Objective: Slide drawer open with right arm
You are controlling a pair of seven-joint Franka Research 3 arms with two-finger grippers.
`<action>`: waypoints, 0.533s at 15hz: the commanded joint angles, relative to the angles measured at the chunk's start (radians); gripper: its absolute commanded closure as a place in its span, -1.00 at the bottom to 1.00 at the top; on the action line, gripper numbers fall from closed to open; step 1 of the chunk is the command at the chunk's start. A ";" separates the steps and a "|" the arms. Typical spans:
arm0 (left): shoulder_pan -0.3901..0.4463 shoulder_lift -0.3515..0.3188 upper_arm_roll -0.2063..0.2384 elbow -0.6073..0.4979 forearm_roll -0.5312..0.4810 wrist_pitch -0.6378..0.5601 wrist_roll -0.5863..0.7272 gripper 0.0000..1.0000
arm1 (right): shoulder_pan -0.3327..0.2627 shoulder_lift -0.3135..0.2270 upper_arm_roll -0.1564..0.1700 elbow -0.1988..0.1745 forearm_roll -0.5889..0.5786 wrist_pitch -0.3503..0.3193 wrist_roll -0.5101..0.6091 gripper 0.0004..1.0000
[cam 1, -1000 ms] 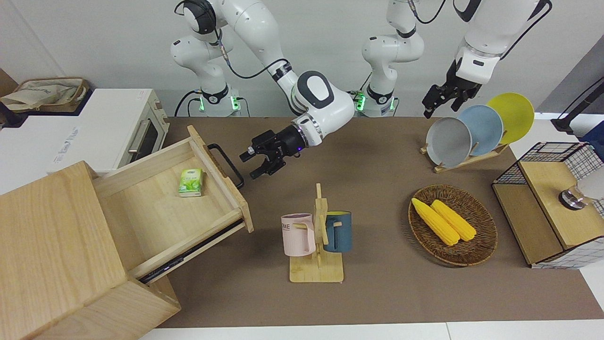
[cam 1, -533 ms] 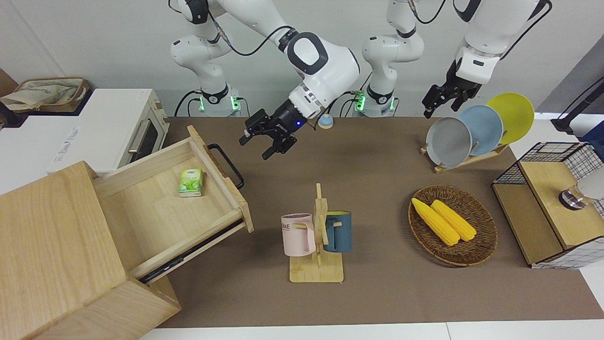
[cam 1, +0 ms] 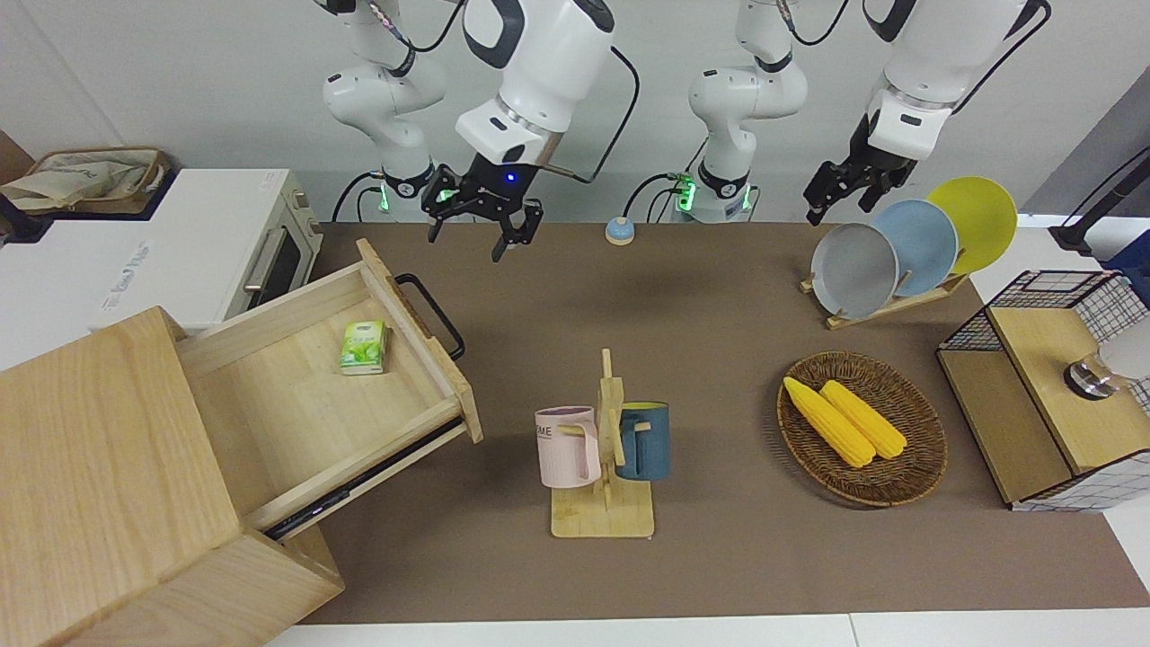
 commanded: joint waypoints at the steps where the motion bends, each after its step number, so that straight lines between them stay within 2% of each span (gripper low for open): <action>1: 0.000 -0.008 0.004 0.004 -0.001 -0.015 0.007 -0.99 | -0.092 -0.071 0.006 -0.051 0.128 0.036 -0.034 -0.97; 2: 0.000 -0.008 0.004 0.004 -0.001 -0.017 0.007 -0.99 | -0.104 -0.091 0.005 -0.070 0.149 0.044 -0.061 -0.97; 3: 0.000 -0.008 0.004 0.004 -0.001 -0.015 0.007 -0.99 | -0.136 -0.123 -0.011 -0.099 0.194 0.059 -0.090 -0.97; 6: 0.000 -0.008 0.004 0.004 -0.001 -0.015 0.007 -0.99 | -0.198 -0.164 -0.028 -0.130 0.280 0.069 -0.137 -0.97; 8: 0.000 -0.008 0.004 0.004 -0.001 -0.015 0.007 -0.99 | -0.233 -0.189 -0.055 -0.136 0.336 0.067 -0.192 -0.97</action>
